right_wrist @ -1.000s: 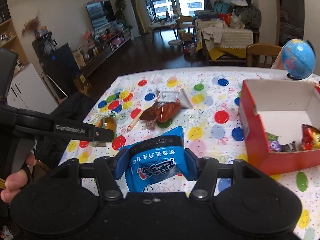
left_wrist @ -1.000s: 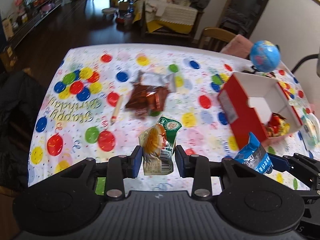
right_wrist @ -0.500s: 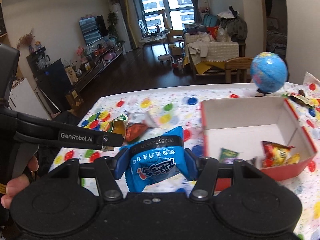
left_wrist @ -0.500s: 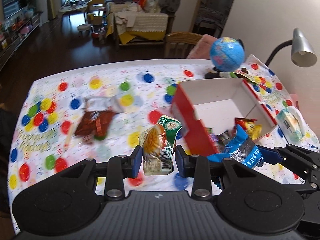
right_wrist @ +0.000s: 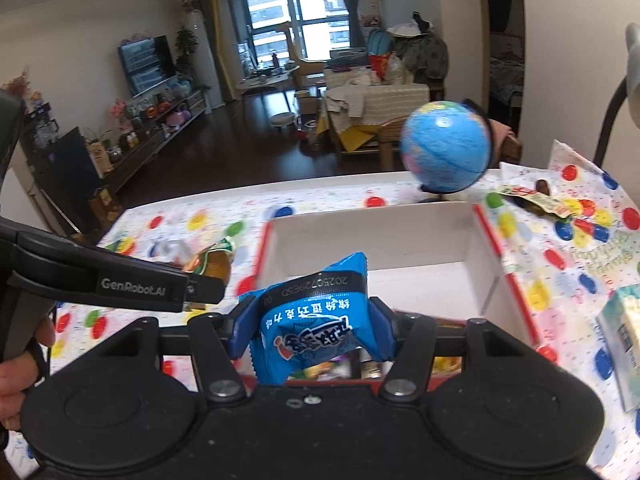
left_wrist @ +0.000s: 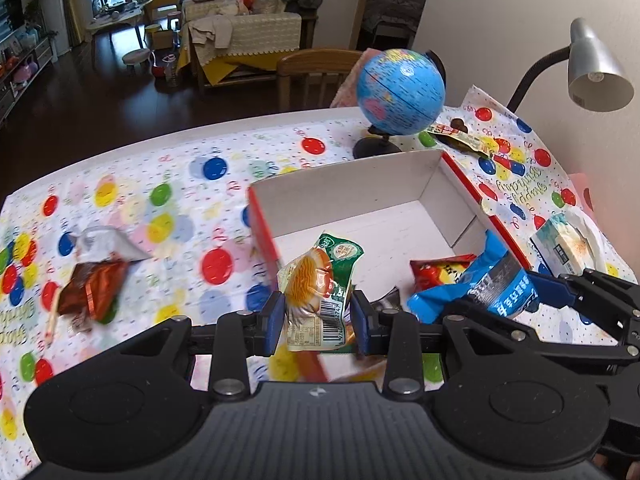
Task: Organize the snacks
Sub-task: 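Carry the pastry and blue biscuit packet into the red box and release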
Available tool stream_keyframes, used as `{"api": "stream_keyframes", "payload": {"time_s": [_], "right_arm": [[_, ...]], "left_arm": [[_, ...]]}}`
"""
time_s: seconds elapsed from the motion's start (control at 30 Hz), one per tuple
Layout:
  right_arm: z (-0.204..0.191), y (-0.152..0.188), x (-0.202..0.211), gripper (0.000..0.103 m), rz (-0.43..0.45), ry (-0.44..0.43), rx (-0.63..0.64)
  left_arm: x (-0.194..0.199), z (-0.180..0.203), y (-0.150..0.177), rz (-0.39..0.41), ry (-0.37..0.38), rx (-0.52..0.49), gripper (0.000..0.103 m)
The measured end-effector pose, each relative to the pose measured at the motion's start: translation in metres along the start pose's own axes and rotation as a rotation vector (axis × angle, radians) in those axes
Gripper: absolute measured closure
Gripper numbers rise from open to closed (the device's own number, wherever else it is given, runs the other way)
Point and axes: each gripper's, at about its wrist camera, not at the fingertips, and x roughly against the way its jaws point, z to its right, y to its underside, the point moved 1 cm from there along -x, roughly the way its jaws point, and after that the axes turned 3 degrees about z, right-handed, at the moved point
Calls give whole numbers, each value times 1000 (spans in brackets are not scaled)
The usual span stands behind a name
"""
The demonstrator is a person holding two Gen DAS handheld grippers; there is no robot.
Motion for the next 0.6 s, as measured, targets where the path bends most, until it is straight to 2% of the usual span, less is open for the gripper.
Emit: {"api": "stream_keyframes", "payload": {"time_s": [0.23, 0.6], "right_arm": [[46, -3, -27, 45, -12, 43, -31], [89, -3, -77, 45, -83, 96, -66]], "left_arm": [[-39, 22, -18, -35, -23, -17, 68], [-111, 36, -25, -140, -68, -31, 68]]}}
